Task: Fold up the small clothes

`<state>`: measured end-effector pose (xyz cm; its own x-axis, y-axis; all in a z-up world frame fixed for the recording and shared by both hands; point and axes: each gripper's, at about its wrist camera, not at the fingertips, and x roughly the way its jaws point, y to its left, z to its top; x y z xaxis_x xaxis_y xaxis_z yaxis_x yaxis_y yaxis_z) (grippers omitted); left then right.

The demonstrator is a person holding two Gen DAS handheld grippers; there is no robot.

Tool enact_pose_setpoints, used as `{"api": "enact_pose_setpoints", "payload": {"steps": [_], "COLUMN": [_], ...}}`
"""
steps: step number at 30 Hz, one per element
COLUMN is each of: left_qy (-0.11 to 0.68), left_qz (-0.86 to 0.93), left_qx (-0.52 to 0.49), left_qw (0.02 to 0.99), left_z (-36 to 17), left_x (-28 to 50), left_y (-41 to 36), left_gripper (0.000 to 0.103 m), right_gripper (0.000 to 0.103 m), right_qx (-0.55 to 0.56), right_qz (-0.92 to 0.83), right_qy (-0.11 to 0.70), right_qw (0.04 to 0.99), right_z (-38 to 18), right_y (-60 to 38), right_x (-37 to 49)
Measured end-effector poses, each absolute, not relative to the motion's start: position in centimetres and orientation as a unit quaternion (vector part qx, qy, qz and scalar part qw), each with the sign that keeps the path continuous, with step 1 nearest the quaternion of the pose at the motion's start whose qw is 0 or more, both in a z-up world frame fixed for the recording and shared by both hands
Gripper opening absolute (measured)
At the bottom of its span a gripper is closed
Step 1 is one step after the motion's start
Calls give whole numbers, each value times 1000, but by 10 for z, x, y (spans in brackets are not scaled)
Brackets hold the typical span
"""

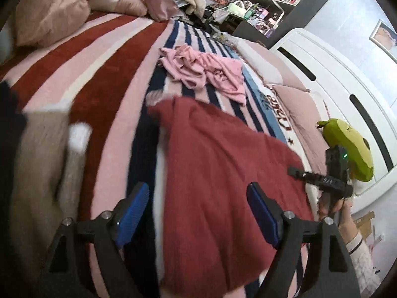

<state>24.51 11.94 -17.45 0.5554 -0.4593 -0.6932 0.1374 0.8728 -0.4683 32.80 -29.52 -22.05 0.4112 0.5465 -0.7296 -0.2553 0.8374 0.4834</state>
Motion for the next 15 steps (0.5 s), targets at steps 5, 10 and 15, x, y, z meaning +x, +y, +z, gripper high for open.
{"api": "enact_pose_setpoints", "payload": {"steps": [5, 10, 15], "left_qy": [436, 438, 451], "left_qz": [-182, -204, -232], "left_qx": [-179, -174, -202], "left_qw": [863, 858, 838], "left_z": [-173, -175, -187], "left_x": [194, 152, 134], "left_y": [116, 100, 85], "left_gripper": [80, 83, 83], "right_gripper": [45, 45, 21], "right_qx": [38, 15, -7], "right_qz": [189, 231, 279], "right_qy": [465, 410, 397], "right_qw": [864, 882, 875], "right_z": [-182, -143, -143], "right_y": [-280, -257, -213], "right_x": [287, 228, 197]}}
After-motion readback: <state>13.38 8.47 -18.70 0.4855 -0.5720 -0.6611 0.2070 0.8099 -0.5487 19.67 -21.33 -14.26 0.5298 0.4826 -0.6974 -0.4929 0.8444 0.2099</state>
